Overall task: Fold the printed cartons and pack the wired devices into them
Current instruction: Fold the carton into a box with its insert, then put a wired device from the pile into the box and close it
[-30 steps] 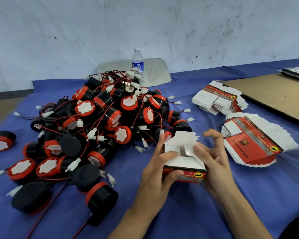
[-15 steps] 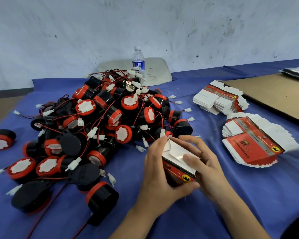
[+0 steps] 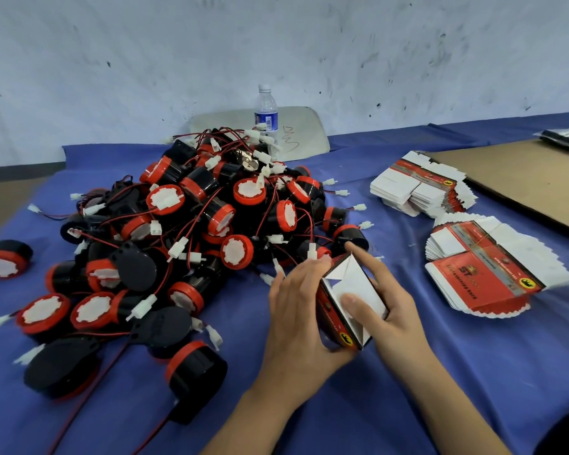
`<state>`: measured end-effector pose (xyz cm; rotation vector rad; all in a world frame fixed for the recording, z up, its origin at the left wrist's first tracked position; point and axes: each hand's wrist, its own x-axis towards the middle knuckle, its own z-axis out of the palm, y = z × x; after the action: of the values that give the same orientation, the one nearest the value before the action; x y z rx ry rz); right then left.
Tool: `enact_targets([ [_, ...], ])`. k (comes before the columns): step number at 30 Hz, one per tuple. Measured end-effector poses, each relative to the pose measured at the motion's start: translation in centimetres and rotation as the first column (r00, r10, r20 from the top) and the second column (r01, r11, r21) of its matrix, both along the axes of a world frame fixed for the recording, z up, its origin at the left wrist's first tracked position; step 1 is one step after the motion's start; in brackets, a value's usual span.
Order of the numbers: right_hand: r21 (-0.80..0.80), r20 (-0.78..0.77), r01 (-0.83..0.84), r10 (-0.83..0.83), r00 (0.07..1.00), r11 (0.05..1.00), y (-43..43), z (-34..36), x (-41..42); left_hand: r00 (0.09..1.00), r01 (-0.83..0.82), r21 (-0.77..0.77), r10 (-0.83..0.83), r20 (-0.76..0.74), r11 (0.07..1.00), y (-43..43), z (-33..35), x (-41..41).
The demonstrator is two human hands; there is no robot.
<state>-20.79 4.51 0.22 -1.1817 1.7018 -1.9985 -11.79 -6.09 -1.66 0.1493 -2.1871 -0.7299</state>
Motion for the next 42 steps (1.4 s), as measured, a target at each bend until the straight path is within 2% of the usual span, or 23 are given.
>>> enact_targets([
  [15, -0.034, -0.057, -0.034, 0.032, 0.998, 0.999, 0.0, -0.5, -0.7, 0.999, 0.001, -0.036, -0.002, -0.042, 0.999, 0.2, 0.2, -0.1],
  [17, -0.073, 0.031, -0.082, 0.085, 0.996, 0.994, 0.0, -0.5, -0.9, 0.999, 0.003, -0.024, -0.004, -0.05, 1.0, 0.1, 0.2, 0.0],
  [21, -0.186, 0.311, -0.105, 0.16, 0.937, 0.977, 0.4, -0.3, -2.1, 1.0, 0.005, 0.06, -0.003, -0.027, 0.998, -0.4, 0.0, 0.0],
  [24, -0.207, 0.361, -0.129, 0.198, 0.912, 0.97, 0.4, 0.0, -2.1, 1.0, -0.018, 0.09, 0.017, 0.014, 0.996, -0.9, -0.4, -0.1],
  [30, -0.034, 0.187, -0.234, 0.237, 0.954, 0.972, 0.2, 0.0, -1.2, 0.985, -0.114, 0.027, 0.11, 0.134, 0.993, -1.2, -0.7, -0.5],
  [32, -0.004, 0.106, -0.136, 0.135, 0.985, 0.991, 0.1, -0.2, -0.7, 0.96, -0.179, 0.009, 0.172, 0.22, 0.984, -1.5, -1.2, -0.5],
  [34, 0.057, -0.13, 0.11, -0.102, 0.986, 0.992, 0.2, -0.5, -0.7, 0.916, -0.315, 0.014, 0.3, 0.266, 0.949, -1.8, -1.1, -0.3],
  [36, 0.135, -0.438, 0.324, -0.237, 0.867, 0.936, 0.1, -0.6, -1.1, 0.877, -0.46, 0.039, 0.448, 0.172, 0.887, -2.8, -0.6, 0.0],
  [38, 0.189, -0.655, 0.386, -0.177, 0.735, 0.903, -0.4, -1.1, -1.5, 0.842, -0.536, 0.086, 0.523, 0.13, 0.84, -4.3, -0.1, 0.4],
  [40, 0.175, -0.799, 0.396, -0.105, 0.592, 0.902, -0.8, -1.7, -1.6, 0.826, -0.554, 0.138, 0.521, 0.217, 0.821, -5.5, 0.1, 0.6],
  [42, 0.11, -0.872, 0.405, -0.108, 0.477, 0.908, -0.9, -2.1, -1.5, 0.796, -0.582, 0.115, 0.536, 0.28, 0.805, -6.3, -0.1, 0.6],
])
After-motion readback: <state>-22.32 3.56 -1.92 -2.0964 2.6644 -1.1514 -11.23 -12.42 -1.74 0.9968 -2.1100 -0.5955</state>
